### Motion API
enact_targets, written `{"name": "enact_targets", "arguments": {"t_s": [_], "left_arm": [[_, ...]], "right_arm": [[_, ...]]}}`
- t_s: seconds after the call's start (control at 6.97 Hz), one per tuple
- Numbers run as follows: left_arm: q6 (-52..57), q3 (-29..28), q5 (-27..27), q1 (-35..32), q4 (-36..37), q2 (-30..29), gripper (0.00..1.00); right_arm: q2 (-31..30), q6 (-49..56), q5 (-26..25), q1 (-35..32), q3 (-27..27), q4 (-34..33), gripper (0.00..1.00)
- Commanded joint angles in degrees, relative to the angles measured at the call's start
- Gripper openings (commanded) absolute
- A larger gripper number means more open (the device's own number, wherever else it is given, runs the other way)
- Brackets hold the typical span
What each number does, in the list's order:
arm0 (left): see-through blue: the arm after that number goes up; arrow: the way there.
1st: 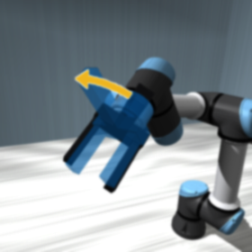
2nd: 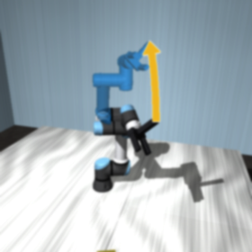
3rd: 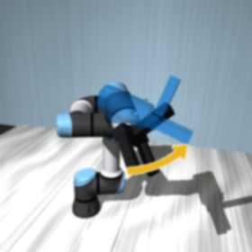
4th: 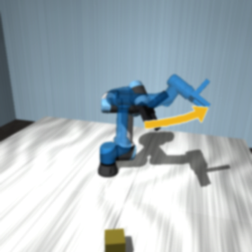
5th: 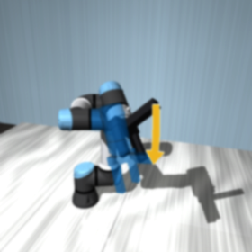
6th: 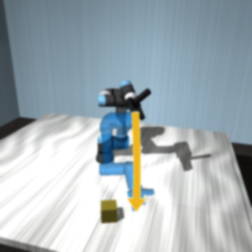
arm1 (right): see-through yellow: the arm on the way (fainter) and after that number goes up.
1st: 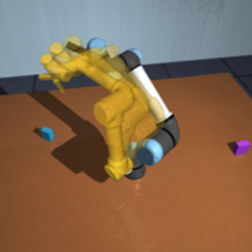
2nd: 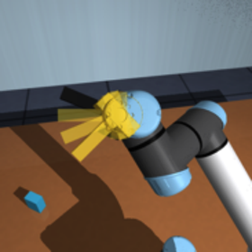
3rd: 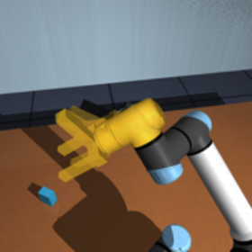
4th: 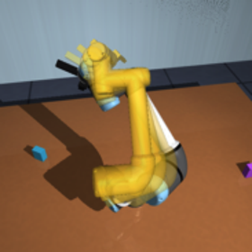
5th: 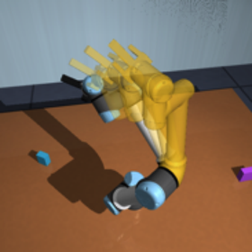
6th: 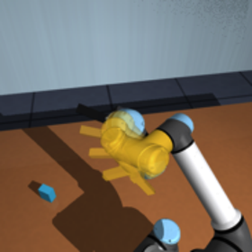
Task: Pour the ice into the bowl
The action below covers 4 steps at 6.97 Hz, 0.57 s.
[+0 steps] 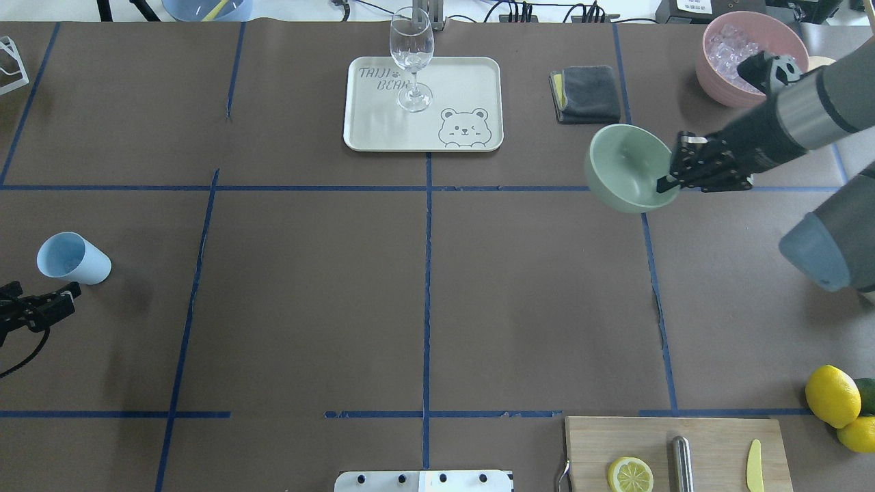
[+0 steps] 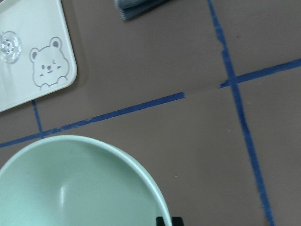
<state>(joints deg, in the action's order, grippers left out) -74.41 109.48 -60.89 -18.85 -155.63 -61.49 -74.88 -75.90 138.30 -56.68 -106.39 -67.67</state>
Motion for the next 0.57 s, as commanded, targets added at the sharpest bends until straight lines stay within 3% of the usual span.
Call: {"name": "enact_targets", "arguments": {"t_s": [0.0,0.29,0.43], "left_arm": [[-4.9,-4.5,7.7,4.3,-0.1,-0.9,1.0],[-5.0,-10.7,13.0,4.4,-0.3,-6.0,1.0],[-5.0,-12.0,14.4,4.3,-0.4,-7.5,1.0]], "right_arm": [[12.0,-5.7,-9.2,9.7,-1.2,-10.3,0.0],[17.3,-7.1,-17.6,17.6,-0.8,-15.1,0.0],[19.8,-7.2,-19.5,20.5,0.0,-16.8,0.0]]}}
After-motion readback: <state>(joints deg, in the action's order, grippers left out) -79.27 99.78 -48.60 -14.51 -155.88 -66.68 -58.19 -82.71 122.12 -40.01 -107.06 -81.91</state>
